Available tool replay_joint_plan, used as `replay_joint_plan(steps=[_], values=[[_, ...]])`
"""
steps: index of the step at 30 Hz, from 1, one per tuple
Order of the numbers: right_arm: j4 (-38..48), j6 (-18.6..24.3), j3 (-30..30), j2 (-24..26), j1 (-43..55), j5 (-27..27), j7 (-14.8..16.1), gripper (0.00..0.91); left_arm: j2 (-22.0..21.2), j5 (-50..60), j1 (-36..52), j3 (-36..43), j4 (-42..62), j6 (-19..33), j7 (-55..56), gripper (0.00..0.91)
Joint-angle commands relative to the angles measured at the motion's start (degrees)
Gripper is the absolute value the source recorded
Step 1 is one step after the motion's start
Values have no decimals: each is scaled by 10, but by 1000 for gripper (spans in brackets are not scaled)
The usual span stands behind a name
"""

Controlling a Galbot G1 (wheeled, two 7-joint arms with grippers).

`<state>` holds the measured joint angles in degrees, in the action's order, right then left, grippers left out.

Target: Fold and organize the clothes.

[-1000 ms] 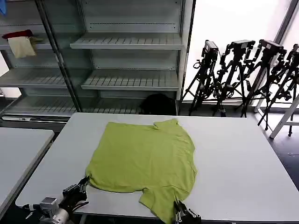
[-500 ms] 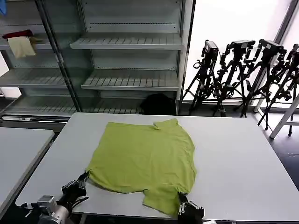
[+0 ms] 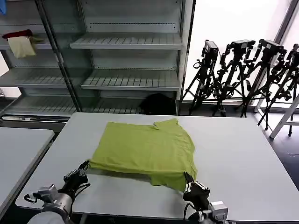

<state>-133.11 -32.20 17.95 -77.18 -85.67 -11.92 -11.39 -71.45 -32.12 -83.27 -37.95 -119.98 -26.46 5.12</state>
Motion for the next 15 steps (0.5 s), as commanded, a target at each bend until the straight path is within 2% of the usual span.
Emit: replay_joint_plan(steps=[1, 8, 9, 10, 11, 15], values=[[57, -9, 7, -6, 101, -12, 6, 0, -14, 40, 93, 33, 52, -10, 6, 0], [91, -10, 9, -8, 132, -11, 11, 0, -24, 73, 122, 49, 89, -8, 8, 0], [93, -10, 8, -7, 134, -11, 11, 50, -24, 74, 124, 49, 95, -7, 8, 0], [94, -10, 8, -6, 133, -11, 11, 715, -24, 74, 125, 50, 97, -7, 9, 0], [92, -11, 7, -3, 126, -9, 11, 907, -25, 76, 126, 50, 98, -5, 8, 0], [77, -10, 4, 6, 76, -10, 23, 907, -23, 76, 127, 47, 99, -3, 7, 0]])
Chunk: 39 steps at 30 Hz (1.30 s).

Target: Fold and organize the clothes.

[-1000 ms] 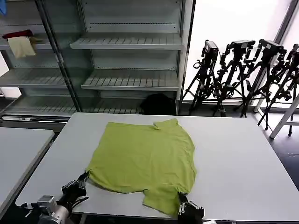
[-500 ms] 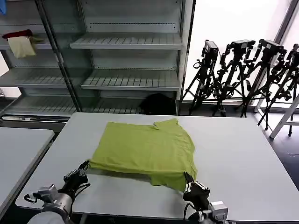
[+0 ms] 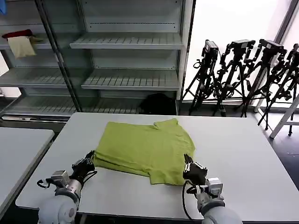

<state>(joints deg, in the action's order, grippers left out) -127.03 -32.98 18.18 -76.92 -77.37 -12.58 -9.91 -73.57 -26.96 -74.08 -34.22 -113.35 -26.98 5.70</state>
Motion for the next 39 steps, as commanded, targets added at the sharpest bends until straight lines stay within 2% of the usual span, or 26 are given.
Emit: replay_joint_plan(steps=[1, 8, 10, 12, 15, 20, 21, 23, 31, 38, 39], values=[[16, -3, 2, 4, -7, -3, 8, 907, 0, 24, 35, 10, 33, 3, 0, 0], [45, -2, -2, 5, -34, -4, 7, 907, 0, 25, 31, 12, 29, 3, -5, 0], [46, -2, -2, 7, -33, -3, 7, 715, -1, 25, 28, 13, 27, 3, -5, 0], [50, -3, -3, 7, -31, -2, 6, 363, -1, 24, 25, 13, 24, 3, -6, 0], [53, -3, -5, 7, -29, 1, 6, 242, -1, 24, 23, 12, 21, 4, -7, 0], [63, -3, -11, 5, -21, 7, 7, 121, -2, 23, 21, 13, 17, 4, -9, 0], [64, -3, -11, 5, -20, 8, 7, 40, -2, 23, 20, 14, 16, 4, -9, 0], [66, -3, -12, 5, -19, 7, 7, 0, -4, 23, 19, 14, 15, 4, -10, 0], [67, -3, -11, 6, -17, 0, 7, 0, -5, 22, 15, 16, 14, 7, -13, 0], [40, -1, -4, -5, -5, -23, -10, 0, -4, 20, 11, 13, 14, 13, -14, 0], [37, -2, -3, -4, -5, -23, -9, 675, -4, 20, 10, 13, 14, 14, -15, 0]])
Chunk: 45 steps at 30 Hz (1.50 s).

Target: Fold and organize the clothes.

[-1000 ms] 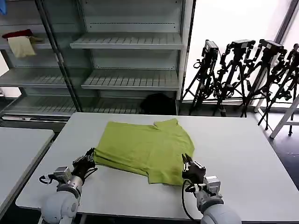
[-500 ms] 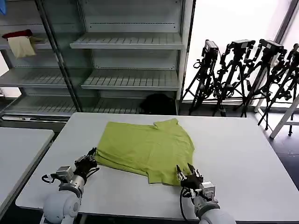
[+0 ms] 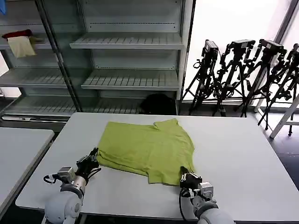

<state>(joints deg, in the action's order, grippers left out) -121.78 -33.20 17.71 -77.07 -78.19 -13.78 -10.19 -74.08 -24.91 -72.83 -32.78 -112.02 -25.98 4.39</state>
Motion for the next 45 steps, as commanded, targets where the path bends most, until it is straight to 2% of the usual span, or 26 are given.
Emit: replay_joint_plan(steps=[1, 3, 4, 12, 13, 15, 16, 17, 34, 45], values=[[-21, -1, 2, 1, 1, -9, -3, 907, 1, -1, -4, -2, 0, 5, -3, 0], [-21, -2, -1, 8, -6, -1, 5, 907, 1, -3, -6, -3, -1, 6, -4, 0], [-15, -1, -2, 8, -10, 17, 21, 907, 2, -3, -6, -4, -1, 6, -4, 0], [7, -2, -8, 1, -16, 40, 20, 907, 2, -7, -11, -4, -12, 5, -6, 0], [7, -2, -8, 2, -15, 41, 21, 736, 2, -7, -12, -4, -13, 5, -6, 0], [7, -2, -7, 3, -15, 43, 21, 333, 2, -9, -14, -4, -15, 5, -7, 0], [7, -2, -7, 4, -15, 45, 22, 71, 2, -9, -14, -4, -16, 5, -7, 0], [8, -2, -8, 4, -16, 46, 21, 0, 2, -9, -15, -4, -17, 5, -7, 0], [19, -2, -13, 0, -9, 47, 30, 0, -1, -12, -21, -5, -22, 8, -10, 0], [-33, 0, 6, -4, 5, -4, 4, 0, -1, -20, -22, -7, -27, 14, -13, 0]])
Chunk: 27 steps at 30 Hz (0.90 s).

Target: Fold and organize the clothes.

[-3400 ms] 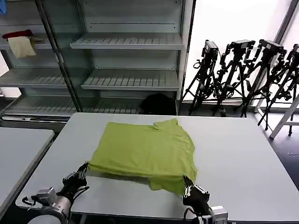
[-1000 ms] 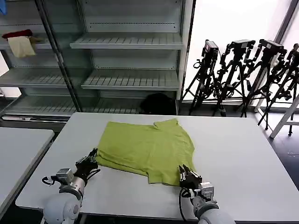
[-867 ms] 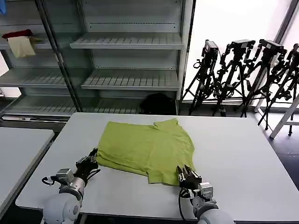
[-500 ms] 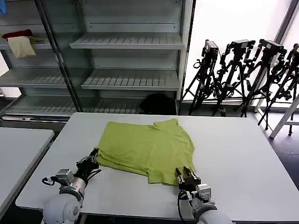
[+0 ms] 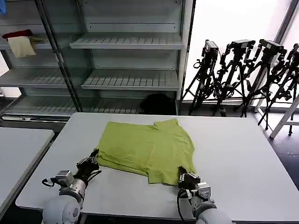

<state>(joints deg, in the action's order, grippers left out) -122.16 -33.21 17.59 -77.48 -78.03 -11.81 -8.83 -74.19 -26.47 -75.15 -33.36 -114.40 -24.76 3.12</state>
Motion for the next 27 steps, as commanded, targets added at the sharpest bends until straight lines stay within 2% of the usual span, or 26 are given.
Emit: replay_joint_plan(steps=[1, 27], values=[[-33, 0, 10, 2, 5, -23, -10, 0, 1, -4, 3, -1, -3, 1, 0, 0], [34, 0, 49, -1, 72, -32, -19, 0, -8, 13, 54, 8, 43, -9, 15, 0]])
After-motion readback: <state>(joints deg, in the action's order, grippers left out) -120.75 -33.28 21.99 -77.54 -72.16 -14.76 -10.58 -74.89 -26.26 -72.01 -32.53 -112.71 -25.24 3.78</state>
